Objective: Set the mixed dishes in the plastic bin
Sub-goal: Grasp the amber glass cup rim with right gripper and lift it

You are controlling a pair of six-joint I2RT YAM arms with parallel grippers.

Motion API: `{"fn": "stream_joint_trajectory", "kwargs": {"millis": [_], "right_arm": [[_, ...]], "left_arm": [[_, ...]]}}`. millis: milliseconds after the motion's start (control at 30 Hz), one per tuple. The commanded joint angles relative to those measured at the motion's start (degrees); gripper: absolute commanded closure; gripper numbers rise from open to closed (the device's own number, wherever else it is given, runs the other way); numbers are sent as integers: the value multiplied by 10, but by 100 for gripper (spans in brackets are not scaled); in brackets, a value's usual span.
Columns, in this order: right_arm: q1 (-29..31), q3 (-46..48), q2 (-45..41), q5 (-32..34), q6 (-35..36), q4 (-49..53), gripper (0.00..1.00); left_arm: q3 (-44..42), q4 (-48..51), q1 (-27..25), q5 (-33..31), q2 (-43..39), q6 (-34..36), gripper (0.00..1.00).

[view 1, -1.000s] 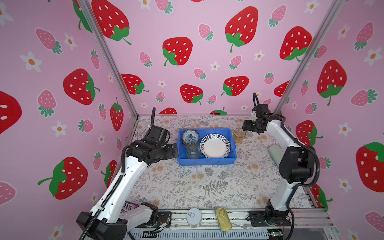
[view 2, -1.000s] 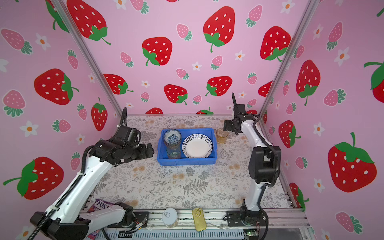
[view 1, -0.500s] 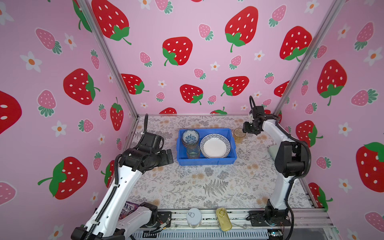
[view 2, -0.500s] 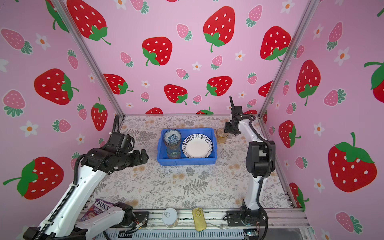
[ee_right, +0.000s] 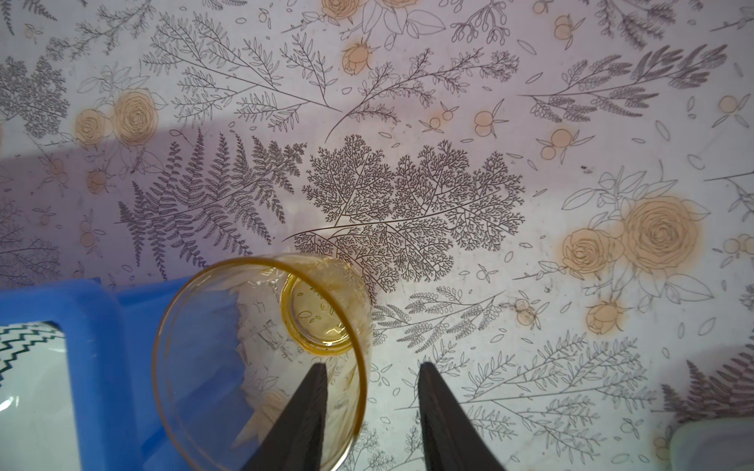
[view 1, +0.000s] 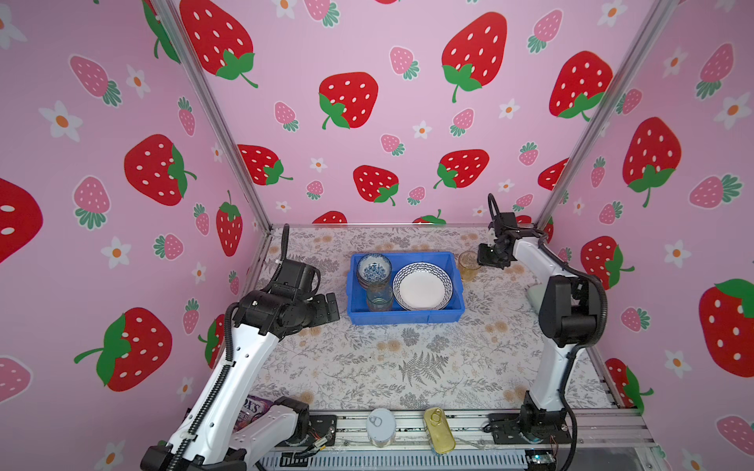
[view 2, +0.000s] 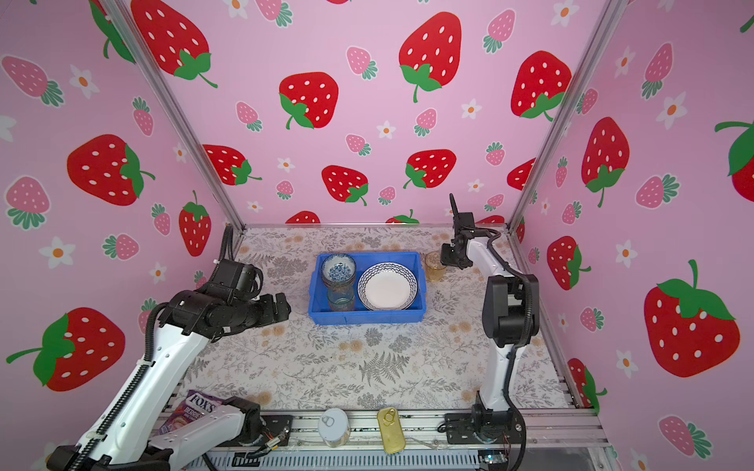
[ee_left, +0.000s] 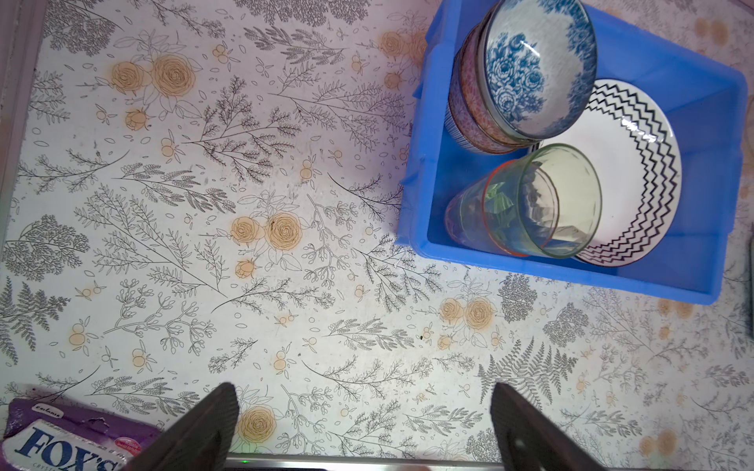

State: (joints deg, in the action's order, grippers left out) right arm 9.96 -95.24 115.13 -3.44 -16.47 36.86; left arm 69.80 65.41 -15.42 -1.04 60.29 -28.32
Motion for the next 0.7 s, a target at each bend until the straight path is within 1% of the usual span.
{"fn": "stream_joint_trajectory", "kwargs": {"millis": [0,133,533,567,667], "right_arm": [[-4,7,8,-1,2,-1,65],[-4,5,13,-1,2,0,66],[-4,1,20,-11,7,-1,76],[-4,1,21,-11,8,-1,78],[-4,-2,24,-13,7,1,88]], "left_arm": [[-4,2,6,2,0,4,1],[-10,4,10,4,-2,6,1],[-19,-1,21,12,-3,10,1],[-20,-1,21,13,-4,10,1],[-22,0,23,13,-5,10,1]]}}
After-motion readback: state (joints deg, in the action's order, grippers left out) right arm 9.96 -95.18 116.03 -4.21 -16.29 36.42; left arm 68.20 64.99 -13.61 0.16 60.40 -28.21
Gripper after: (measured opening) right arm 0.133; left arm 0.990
